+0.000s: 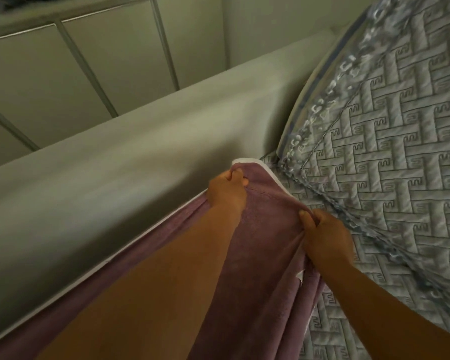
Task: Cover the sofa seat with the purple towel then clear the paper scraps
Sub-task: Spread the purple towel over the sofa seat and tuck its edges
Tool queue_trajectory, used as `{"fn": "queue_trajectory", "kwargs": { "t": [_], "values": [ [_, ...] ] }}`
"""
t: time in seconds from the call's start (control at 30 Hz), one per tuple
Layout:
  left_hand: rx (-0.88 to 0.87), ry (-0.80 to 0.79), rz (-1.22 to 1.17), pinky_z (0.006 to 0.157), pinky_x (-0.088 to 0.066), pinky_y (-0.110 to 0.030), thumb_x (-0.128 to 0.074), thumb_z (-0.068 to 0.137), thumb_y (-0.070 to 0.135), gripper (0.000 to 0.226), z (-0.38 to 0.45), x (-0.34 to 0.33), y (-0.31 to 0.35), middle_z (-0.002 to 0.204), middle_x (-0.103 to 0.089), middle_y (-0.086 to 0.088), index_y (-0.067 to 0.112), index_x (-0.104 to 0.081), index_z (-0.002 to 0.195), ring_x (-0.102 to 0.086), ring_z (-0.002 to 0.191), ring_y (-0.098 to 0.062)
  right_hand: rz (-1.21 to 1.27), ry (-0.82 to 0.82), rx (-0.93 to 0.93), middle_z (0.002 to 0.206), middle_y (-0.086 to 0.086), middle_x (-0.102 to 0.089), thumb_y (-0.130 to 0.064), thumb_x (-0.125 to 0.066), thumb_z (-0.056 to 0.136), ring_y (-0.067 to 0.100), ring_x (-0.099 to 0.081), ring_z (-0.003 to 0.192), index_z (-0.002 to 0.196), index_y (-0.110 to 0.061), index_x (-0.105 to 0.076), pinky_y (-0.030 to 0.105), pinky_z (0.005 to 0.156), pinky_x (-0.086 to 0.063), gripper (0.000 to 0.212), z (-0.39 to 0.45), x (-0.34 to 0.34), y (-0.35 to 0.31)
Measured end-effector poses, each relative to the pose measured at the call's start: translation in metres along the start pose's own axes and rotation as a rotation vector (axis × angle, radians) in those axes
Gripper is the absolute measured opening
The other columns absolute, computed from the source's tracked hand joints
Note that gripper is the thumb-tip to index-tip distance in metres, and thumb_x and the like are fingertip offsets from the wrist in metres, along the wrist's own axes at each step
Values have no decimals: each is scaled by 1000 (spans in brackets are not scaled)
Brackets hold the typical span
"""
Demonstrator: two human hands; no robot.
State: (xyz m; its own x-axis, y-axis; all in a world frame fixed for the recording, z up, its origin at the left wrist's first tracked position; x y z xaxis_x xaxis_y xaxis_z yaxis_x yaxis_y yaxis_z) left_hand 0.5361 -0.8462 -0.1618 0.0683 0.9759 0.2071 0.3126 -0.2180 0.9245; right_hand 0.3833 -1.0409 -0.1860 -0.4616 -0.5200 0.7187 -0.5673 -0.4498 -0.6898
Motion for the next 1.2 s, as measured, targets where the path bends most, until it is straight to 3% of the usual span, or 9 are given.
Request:
{"fn": "queue_trajectory", "kwargs": {
  "t": [0.17, 0.33, 0.57, 0.67, 0.8, 0.9, 1.0, 1.07, 1.2],
  "values": [
    [-44, -64, 81, 84, -54, -40, -51, 93, 29, 36, 21, -31, 4, 69, -69, 2, 26, -62, 59, -63, 76, -22, -22, 24, -68, 83, 12, -65, -39, -45, 95, 30, -57, 79, 97, -15, -66, 32, 65, -38, 31, 25, -3, 21],
    [-89, -124, 261, 91, -49, -43, -48, 93, 30, 32, 48, -60, -15, 98, -72, -16, 9, -72, 96, -64, 96, -34, -80, 103, -148, 92, 17, -66, -41, -46, 94, 33, -57, 82, 96, -12, -63, 34, 67, -35, 34, 35, -8, 38],
    [-123, -104, 439, 92, -46, -37, -44, 96, 27, 33, 64, -68, -37, 105, -71, -15, 9, -70, 106, -62, 101, -31, -148, 139, -208, 94, 16, -66, -46, -47, 91, 35, -60, 87, 103, -15, -56, 33, 63, -36, 34, 34, -15, 39],
    [-174, -123, 502, 97, -41, -32, -47, 96, 24, 37, 59, -75, -39, 115, -67, -9, 17, -55, 131, -58, 112, -28, -165, 149, -218, 92, 13, -66, -48, -45, 92, 31, -57, 79, 101, -18, -51, 33, 61, -34, 32, 31, -13, 38],
    [-297, -208, 586, 109, -31, -37, -57, 90, 23, 71, 48, -88, -38, 131, -55, -5, 23, -18, 149, -46, 124, -27, -180, 178, -204, 105, 11, -62, -48, -44, 92, 31, -57, 82, 106, -23, -45, 35, 62, -34, 29, 27, -11, 34],
    [-389, -244, 902, 115, -17, -46, -40, 96, 36, 57, 45, -101, -44, 154, -29, -2, 26, -20, 148, -24, 140, -27, -159, 216, -125, 122, 15, -48, -42, -49, 91, 37, -54, 94, 114, -29, -42, 38, 62, -37, 27, 24, -12, 28],
    [-397, -342, 1069, 114, -3, -52, -22, 96, 47, 55, 42, -114, -58, 160, -9, 2, 32, -13, 149, -7, 145, -24, -169, 254, 40, 125, 11, -47, -37, -52, 91, 32, -42, 113, 117, -36, -56, 46, 86, -37, 26, 22, -13, 20],
    [-387, -358, 1105, 113, -4, -53, -23, 93, 55, 59, 45, -114, -59, 160, -7, 4, 37, -11, 148, -7, 145, -26, -170, 239, 107, 130, 5, -48, -40, -50, 92, 28, -34, 122, 112, -37, -64, 44, 103, -22, 25, 23, -15, 18],
    [-268, -448, 864, 114, -20, -48, -47, 81, 64, 77, 54, -100, -50, 155, -27, 2, 42, -13, 146, -26, 140, -28, -232, 188, 96, 139, -1, -43, -45, -43, 94, 25, -25, 128, 116, -44, -61, 41, 106, -11, 28, 29, -21, 24]
  ]
}}
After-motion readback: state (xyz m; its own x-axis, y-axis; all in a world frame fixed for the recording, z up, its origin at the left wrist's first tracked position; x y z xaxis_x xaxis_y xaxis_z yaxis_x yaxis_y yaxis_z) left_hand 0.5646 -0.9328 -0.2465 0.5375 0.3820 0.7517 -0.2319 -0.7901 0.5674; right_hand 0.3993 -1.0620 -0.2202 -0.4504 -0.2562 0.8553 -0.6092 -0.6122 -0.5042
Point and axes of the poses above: each hand's wrist, its own z-axis towards the middle knuckle, its own x-axis out of the back of the hand, y = z × x, the point moved 10 cm from there along z, towards the middle knuckle
